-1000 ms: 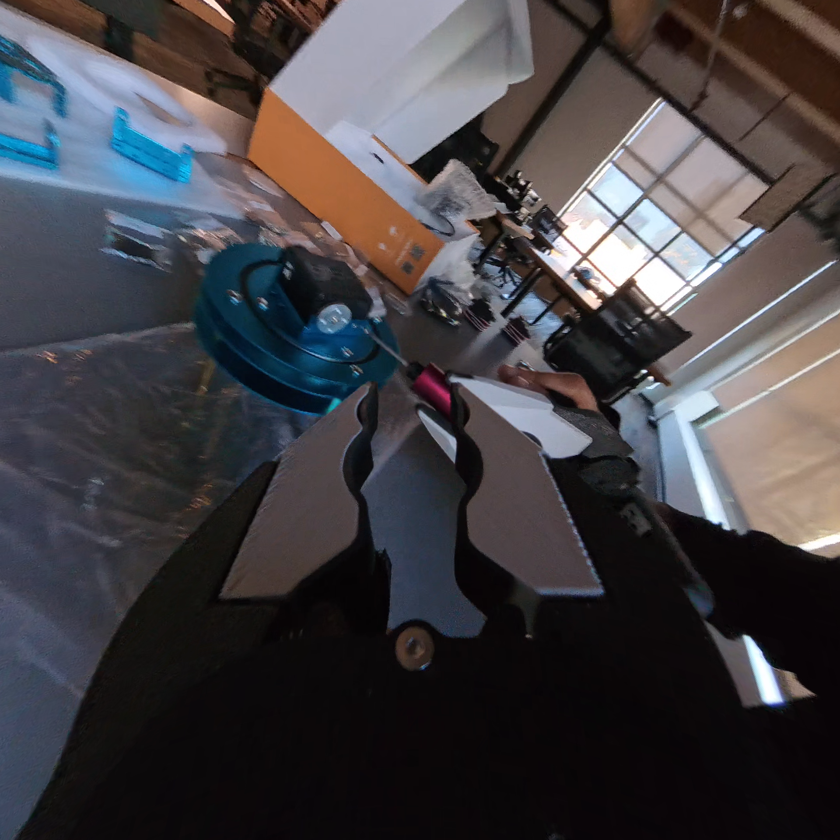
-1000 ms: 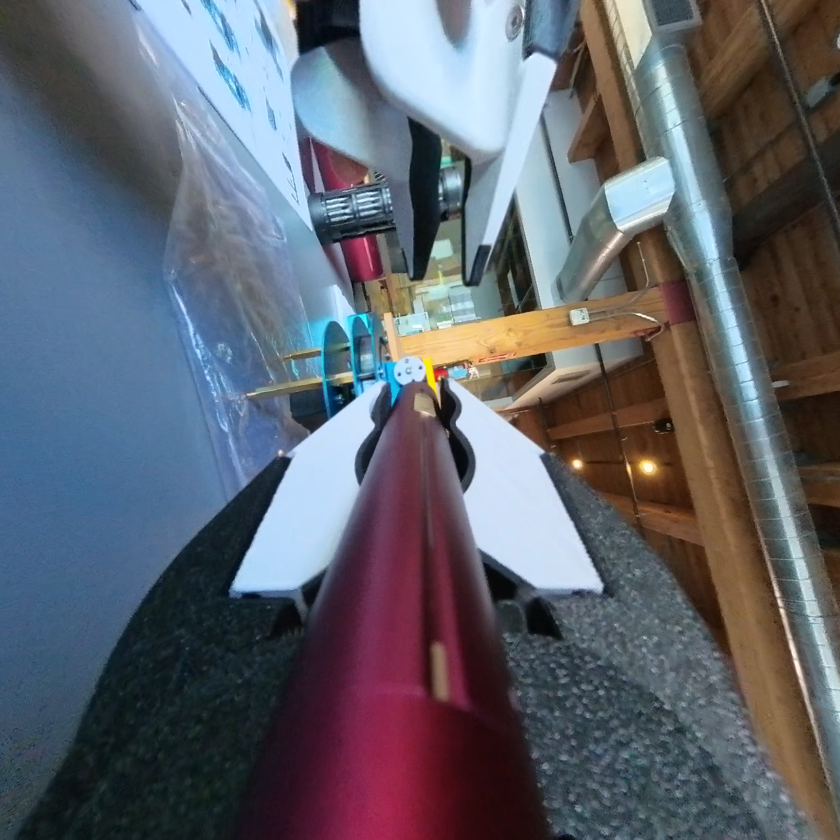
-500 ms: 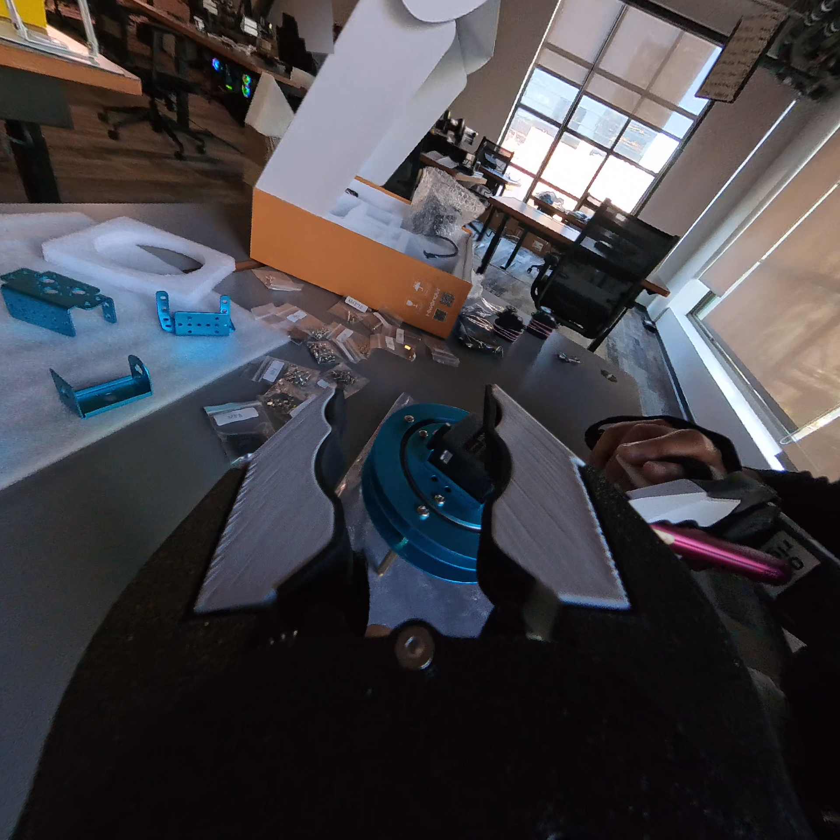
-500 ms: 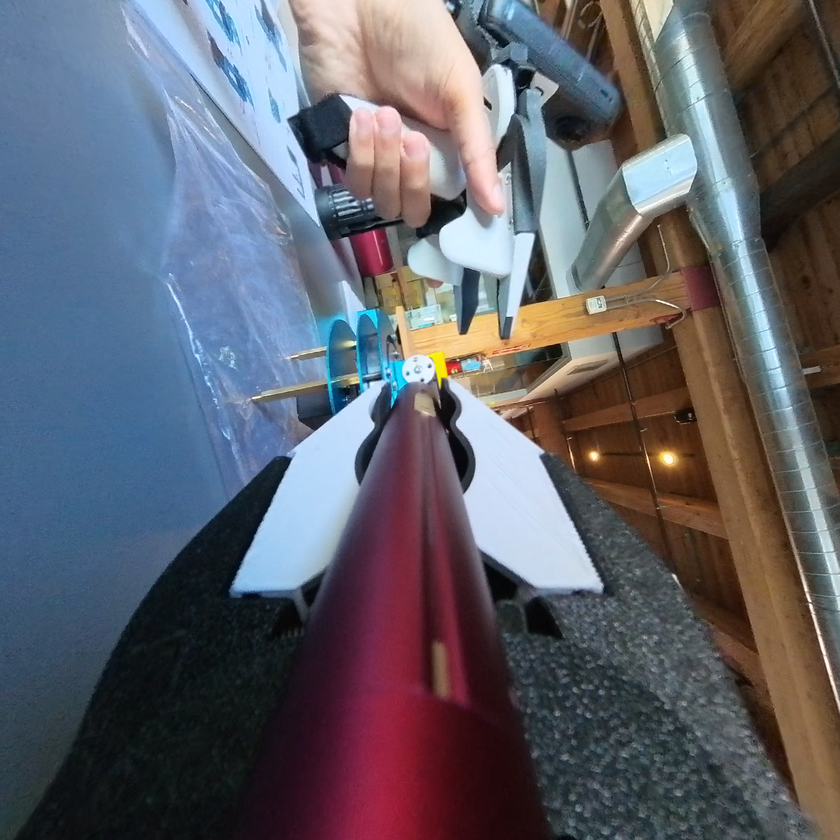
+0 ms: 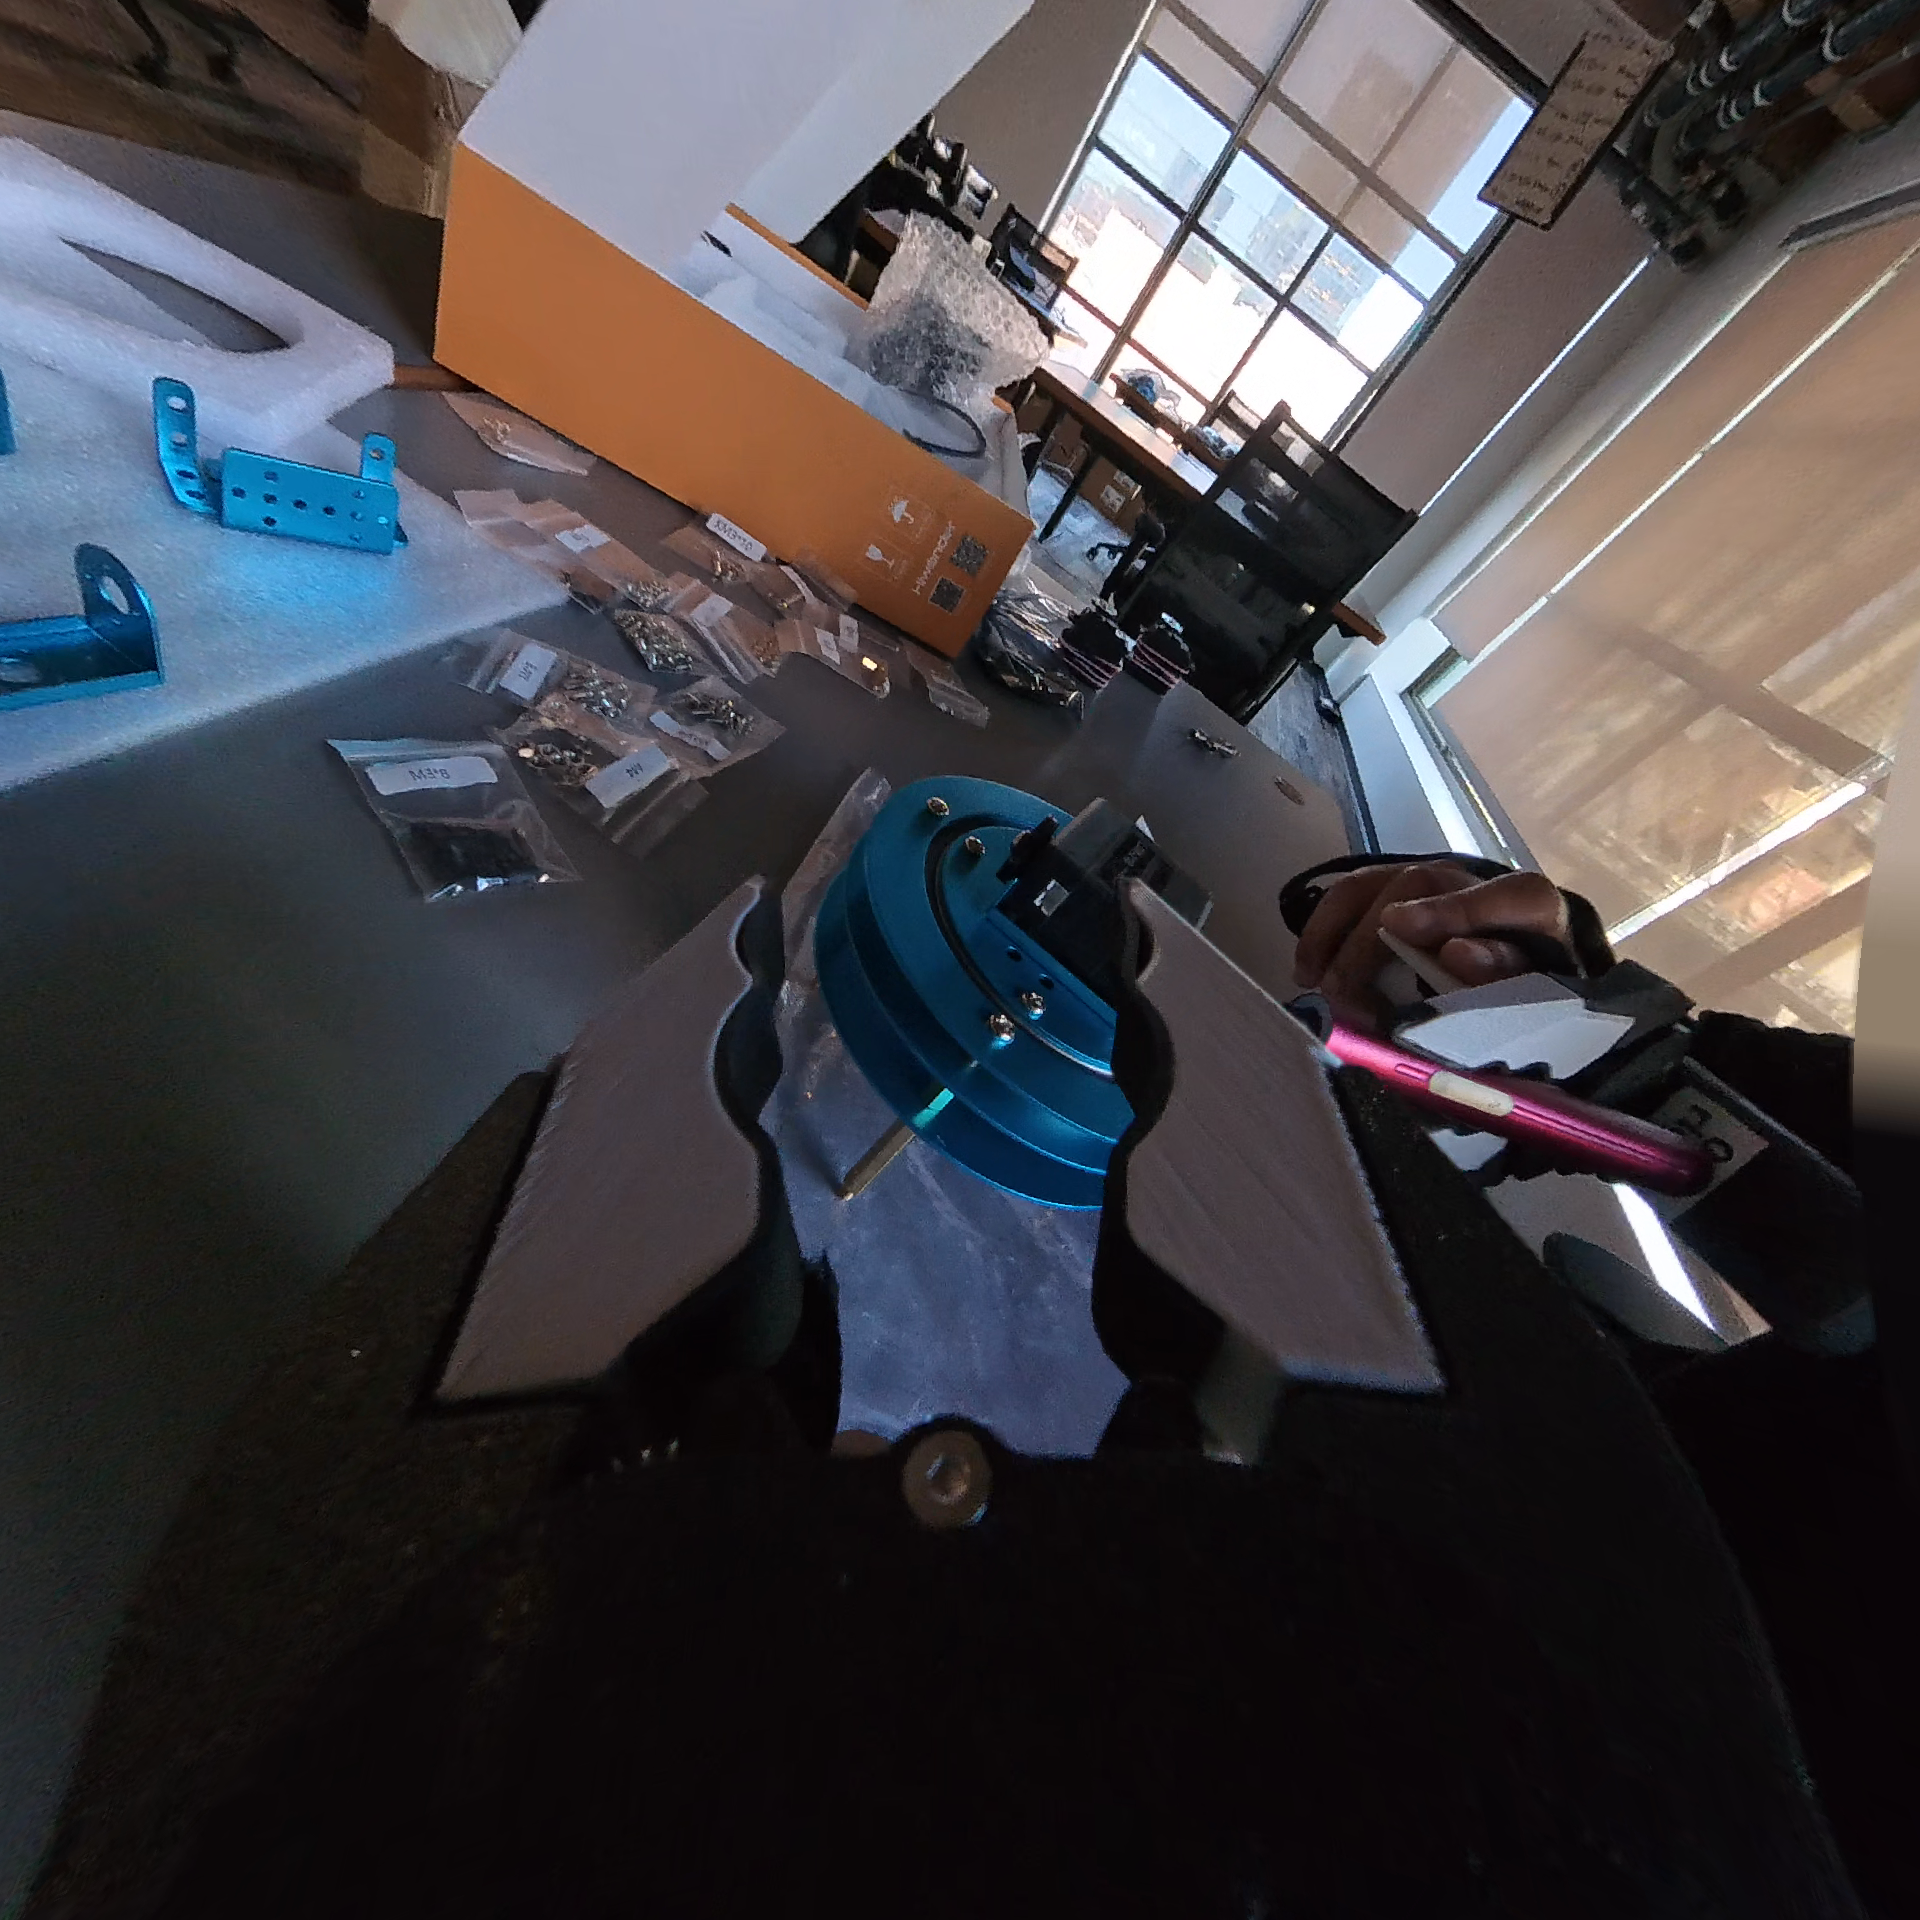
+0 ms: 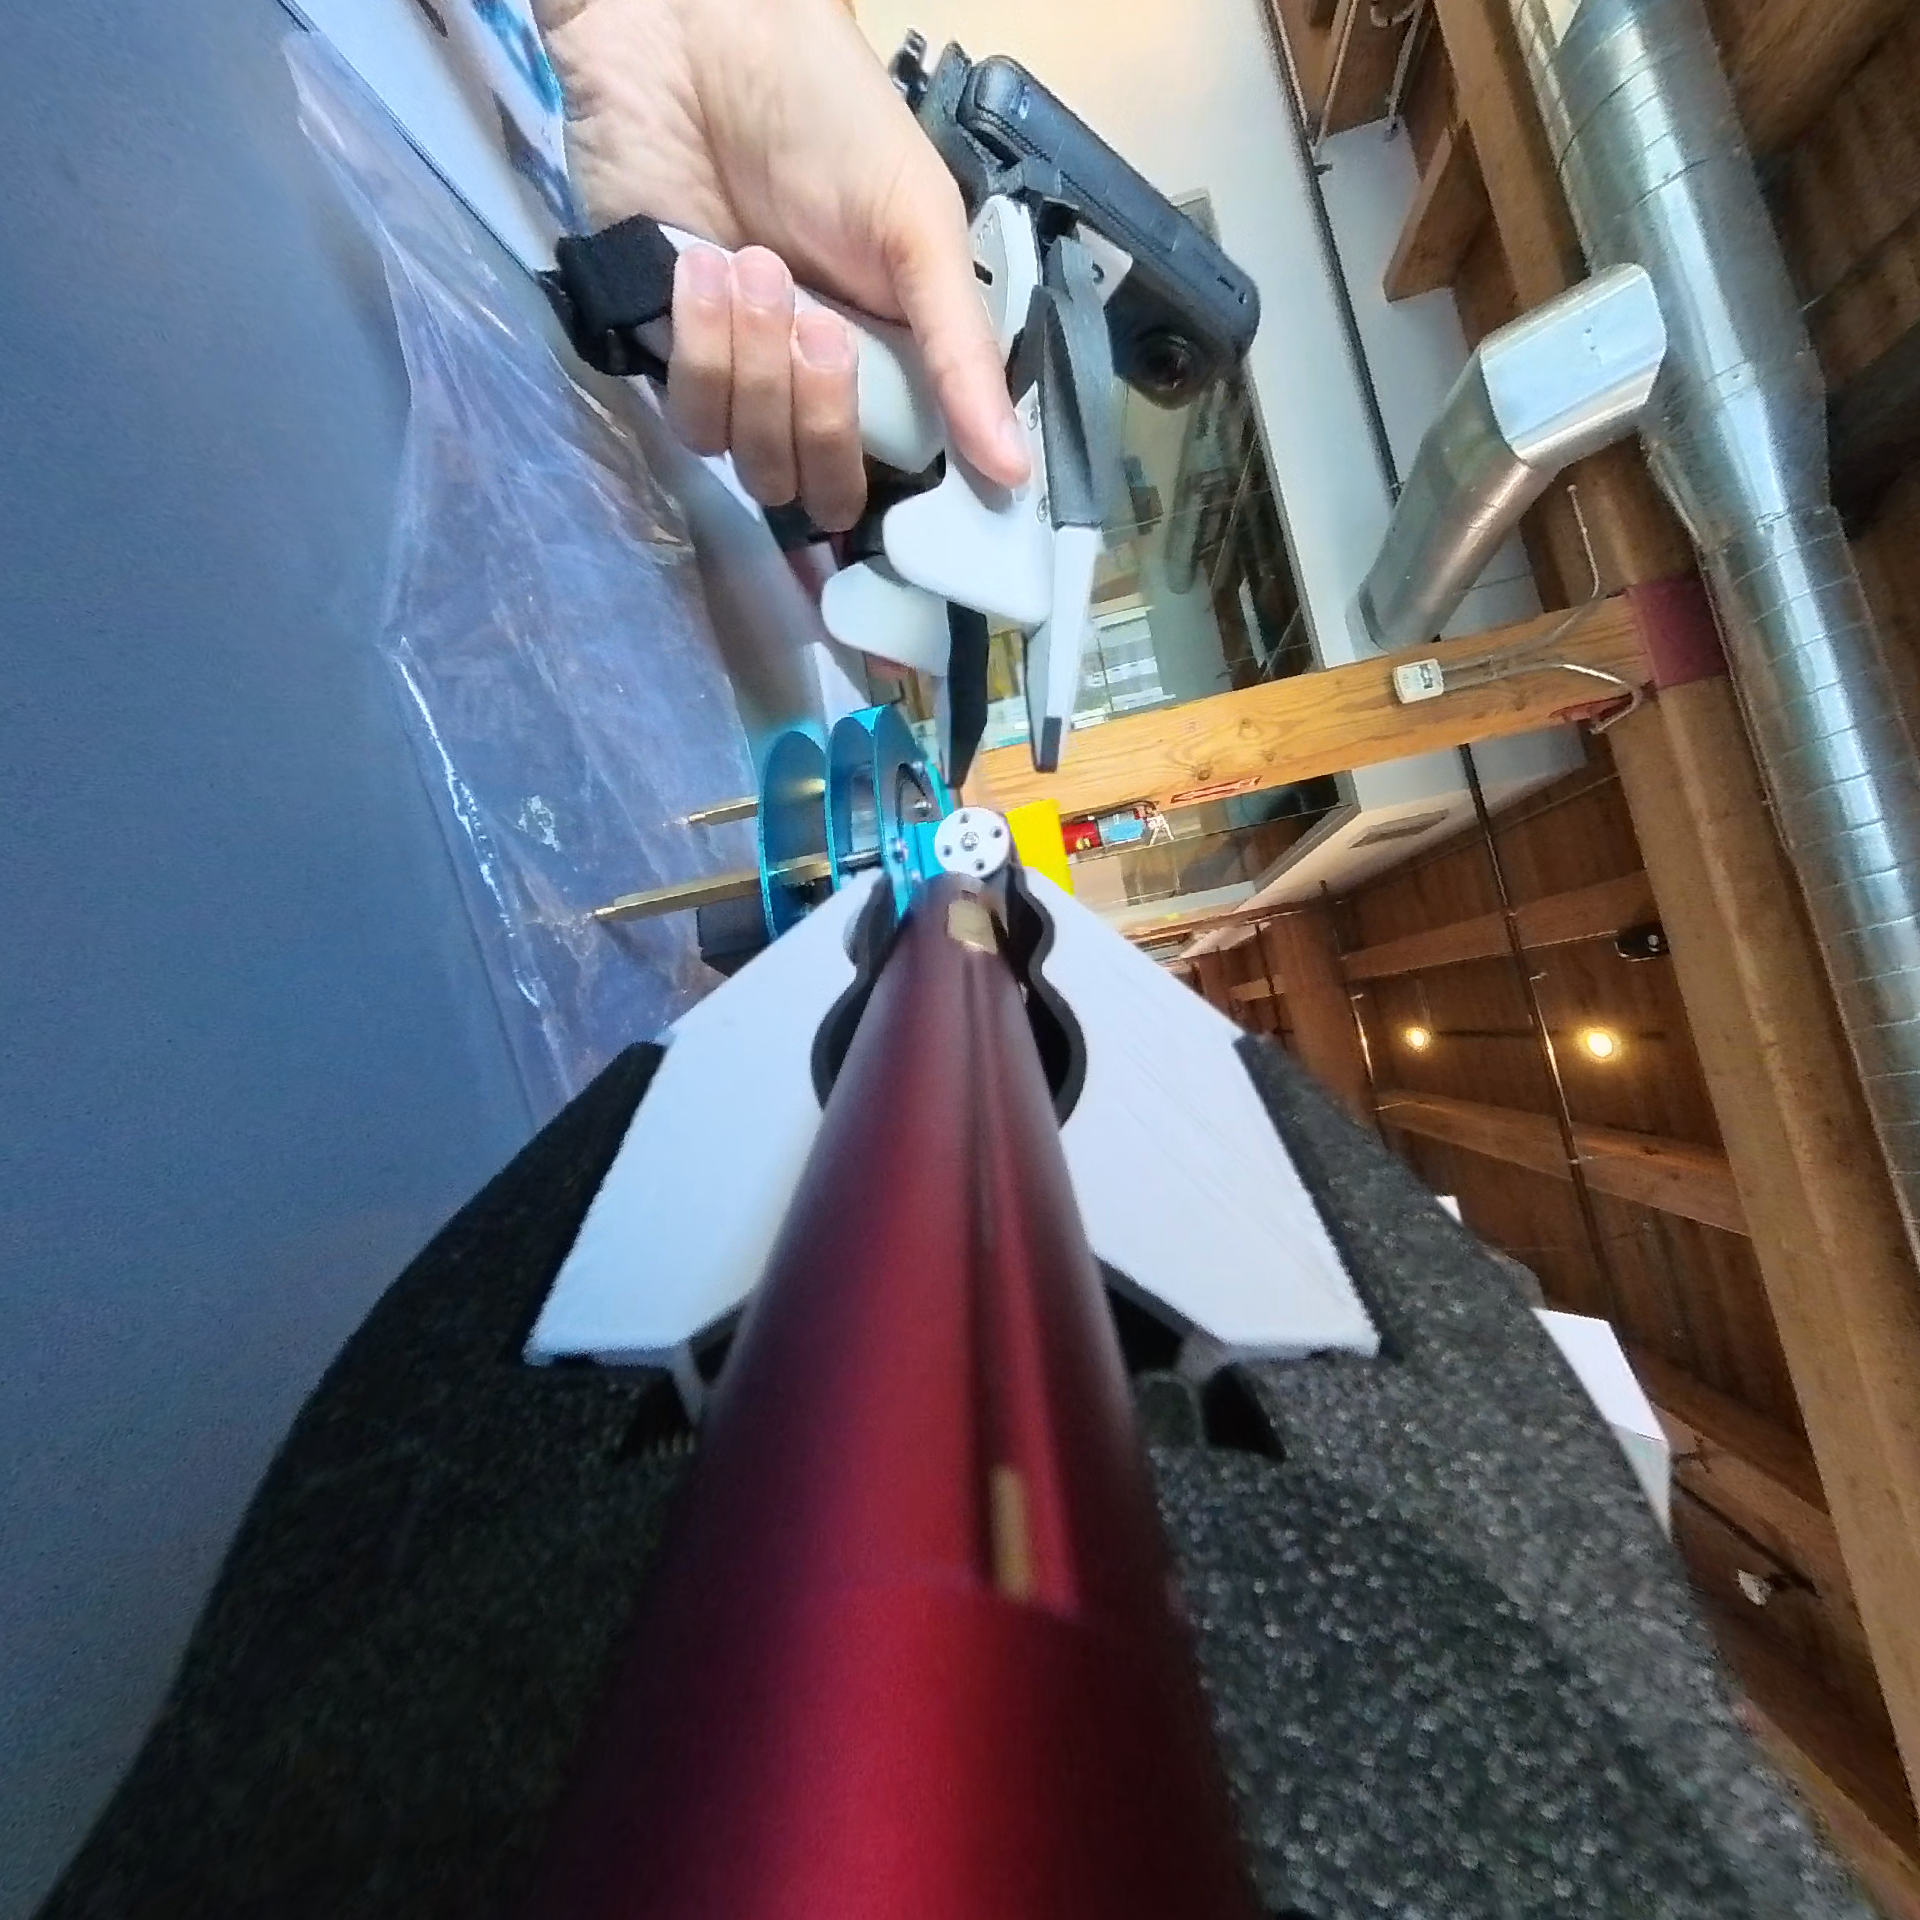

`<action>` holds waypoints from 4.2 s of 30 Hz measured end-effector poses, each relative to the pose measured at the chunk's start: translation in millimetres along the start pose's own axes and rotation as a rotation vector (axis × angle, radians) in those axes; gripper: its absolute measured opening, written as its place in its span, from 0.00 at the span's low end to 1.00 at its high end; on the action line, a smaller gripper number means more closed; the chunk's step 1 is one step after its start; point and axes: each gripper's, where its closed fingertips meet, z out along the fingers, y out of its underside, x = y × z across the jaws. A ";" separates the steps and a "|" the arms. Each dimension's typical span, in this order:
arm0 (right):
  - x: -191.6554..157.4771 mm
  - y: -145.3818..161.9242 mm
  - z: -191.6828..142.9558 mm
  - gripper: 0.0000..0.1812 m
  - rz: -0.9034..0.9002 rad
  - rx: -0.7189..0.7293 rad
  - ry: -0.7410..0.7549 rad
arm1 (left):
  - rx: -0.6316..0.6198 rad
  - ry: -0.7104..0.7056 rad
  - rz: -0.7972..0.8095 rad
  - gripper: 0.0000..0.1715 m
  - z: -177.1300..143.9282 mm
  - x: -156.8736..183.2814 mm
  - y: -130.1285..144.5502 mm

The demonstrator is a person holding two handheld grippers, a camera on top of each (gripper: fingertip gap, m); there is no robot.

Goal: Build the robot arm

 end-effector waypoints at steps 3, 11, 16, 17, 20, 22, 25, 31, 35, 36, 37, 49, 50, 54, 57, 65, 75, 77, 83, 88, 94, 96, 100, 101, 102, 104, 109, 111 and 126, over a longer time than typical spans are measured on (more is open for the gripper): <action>1.1 0.3 0.2 0.12 -0.001 0.000 0.003 | -0.011 0.007 0.000 0.36 2.9 2.6 4.0; 1.2 1.0 2.6 0.12 0.006 0.000 -0.006 | -0.045 0.010 0.026 0.35 7.6 7.4 11.6; 0.5 0.0 3.4 0.12 0.011 0.008 -0.014 | -0.058 0.018 0.034 0.35 9.9 10.7 14.7; 0.2 0.7 3.9 0.12 0.008 0.005 -0.014 | -0.058 0.019 0.036 0.34 10.1 11.6 14.7; -1.2 0.9 4.4 0.12 0.006 0.005 -0.021 | -0.059 0.025 0.035 0.34 10.4 14.0 14.8; -0.8 0.3 4.3 0.12 0.001 0.005 -0.016 | -0.059 0.026 0.038 0.34 10.9 14.8 15.1; 0.0 1.1 3.9 0.12 -0.007 0.000 -0.009 | -0.059 0.024 0.041 0.34 10.7 15.0 14.9; 2.7 -0.8 2.3 0.12 -0.007 0.006 0.006 | -0.052 0.018 0.047 0.34 9.9 15.8 13.5; 0.1 3.2 3.9 0.12 -0.017 -0.013 -0.003 | -0.051 0.017 0.048 0.34 9.9 15.8 13.9; 0.6 3.1 3.8 0.12 -0.014 -0.013 -0.001 | -0.051 0.017 0.047 0.34 9.7 15.7 14.1; 0.9 2.8 3.8 0.12 -0.014 -0.012 0.001 | -0.051 0.017 0.048 0.34 9.7 15.8 13.8; 3.6 2.8 3.6 0.12 -0.009 -0.011 0.012 | -0.042 -0.009 0.087 0.34 7.3 16.3 11.0; 3.5 2.5 3.6 0.12 -0.004 -0.009 0.011 | -0.043 -0.026 0.106 0.35 7.0 15.0 11.1; 4.2 2.3 2.2 0.12 0.019 0.001 0.006 | -0.039 -0.115 0.263 0.40 3.8 16.6 7.4; 12.3 2.7 -1.6 0.11 0.111 0.034 0.008 | -0.033 -0.199 0.495 0.42 2.7 28.4 5.4; 32.1 13.1 -4.9 0.12 0.523 0.147 -0.067 | -0.036 -0.261 0.773 0.42 19.5 45.7 20.5; 30.8 6.7 -7.9 0.12 0.536 0.185 -0.090 | -0.002 -0.239 0.717 0.40 17.6 45.5 16.4; 31.4 2.8 -10.2 0.12 0.556 0.207 -0.098 | -0.002 -0.247 0.712 0.40 17.2 43.1 15.7; 27.5 2.5 -10.2 0.12 0.545 0.198 -0.113 | -0.013 -0.262 0.710 0.39 18.7 38.5 17.6; 22.7 6.5 -7.2 0.12 0.533 0.171 -0.123 | -0.013 -0.270 0.706 0.38 18.3 37.0 17.1; 19.3 6.3 -6.4 0.12 0.507 0.159 -0.124 | -0.027 -0.275 0.722 0.38 17.2 37.0 17.7; 19.4 6.7 -6.6 0.12 0.516 0.158 -0.127 | -0.034 -0.280 0.720 0.38 16.6 35.5 18.0; 16.4 13.3 -4.4 0.12 0.551 0.112 -0.144 | -0.035 -0.288 0.720 0.38 14.9 34.2 16.2; 17.1 13.7 -4.2 0.12 0.570 0.110 -0.148 | -0.031 -0.286 0.720 0.37 15.2 34.9 15.9; 17.4 13.8 -3.9 0.12 0.597 0.111 -0.158 | -0.030 -0.279 0.719 0.36 15.5 35.8 16.7; 19.2 15.0 -3.3 0.12 0.679 0.104 -0.180 | -0.036 -0.269 0.712 0.34 15.9 36.5 18.2; 20.5 13.8 -3.7 0.12 0.975 0.098 -0.251 | 0.005 -0.214 0.668 0.31 12.1 44.9 12.8; 23.5 16.1 -2.4 0.12 1.119 0.099 -0.260 | 0.027 -0.201 0.647 0.31 9.9 46.7 9.0; 37.5 38.6 -1.5 0.11 1.454 0.195 -0.290 | 0.024 -0.169 0.633 0.23 11.9 50.8 13.5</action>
